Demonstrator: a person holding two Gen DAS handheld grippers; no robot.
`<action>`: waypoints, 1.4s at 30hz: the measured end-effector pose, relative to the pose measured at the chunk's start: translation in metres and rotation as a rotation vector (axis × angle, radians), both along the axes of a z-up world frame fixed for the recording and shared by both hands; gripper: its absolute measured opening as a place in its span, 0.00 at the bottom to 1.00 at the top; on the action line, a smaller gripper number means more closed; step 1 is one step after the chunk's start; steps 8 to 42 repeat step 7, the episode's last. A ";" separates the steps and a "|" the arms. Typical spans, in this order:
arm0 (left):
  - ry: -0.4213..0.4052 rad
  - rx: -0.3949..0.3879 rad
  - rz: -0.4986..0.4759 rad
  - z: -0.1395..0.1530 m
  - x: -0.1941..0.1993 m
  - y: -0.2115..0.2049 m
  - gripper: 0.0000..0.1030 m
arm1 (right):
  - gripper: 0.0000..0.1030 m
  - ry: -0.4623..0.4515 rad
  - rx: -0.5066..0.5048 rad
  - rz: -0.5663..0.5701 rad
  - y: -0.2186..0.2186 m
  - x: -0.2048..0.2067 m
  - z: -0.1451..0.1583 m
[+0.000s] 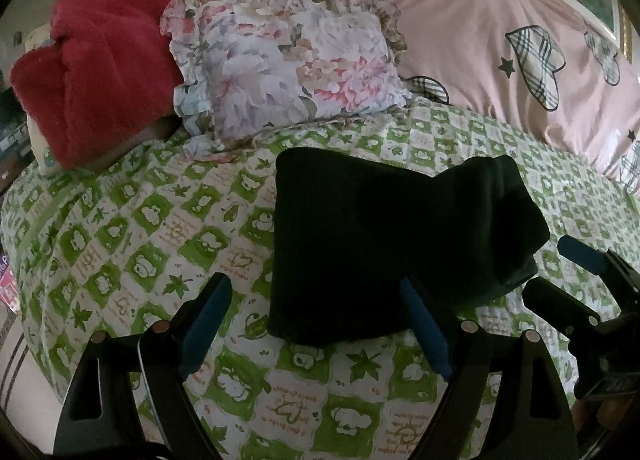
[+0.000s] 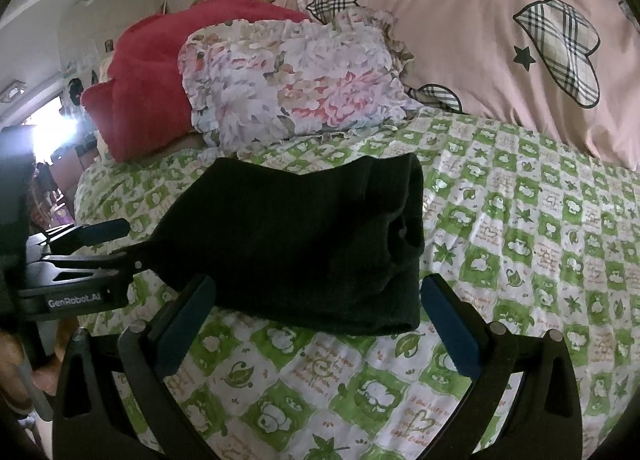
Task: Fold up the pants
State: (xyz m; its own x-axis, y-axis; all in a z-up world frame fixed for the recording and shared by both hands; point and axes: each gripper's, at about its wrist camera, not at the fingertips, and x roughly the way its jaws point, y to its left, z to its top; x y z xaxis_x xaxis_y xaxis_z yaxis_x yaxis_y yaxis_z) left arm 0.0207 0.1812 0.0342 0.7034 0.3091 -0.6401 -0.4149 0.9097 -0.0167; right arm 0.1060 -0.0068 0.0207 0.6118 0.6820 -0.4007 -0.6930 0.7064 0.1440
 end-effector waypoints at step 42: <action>0.003 0.004 -0.001 0.000 0.000 -0.001 0.84 | 0.99 -0.002 0.005 -0.003 -0.001 -0.001 0.002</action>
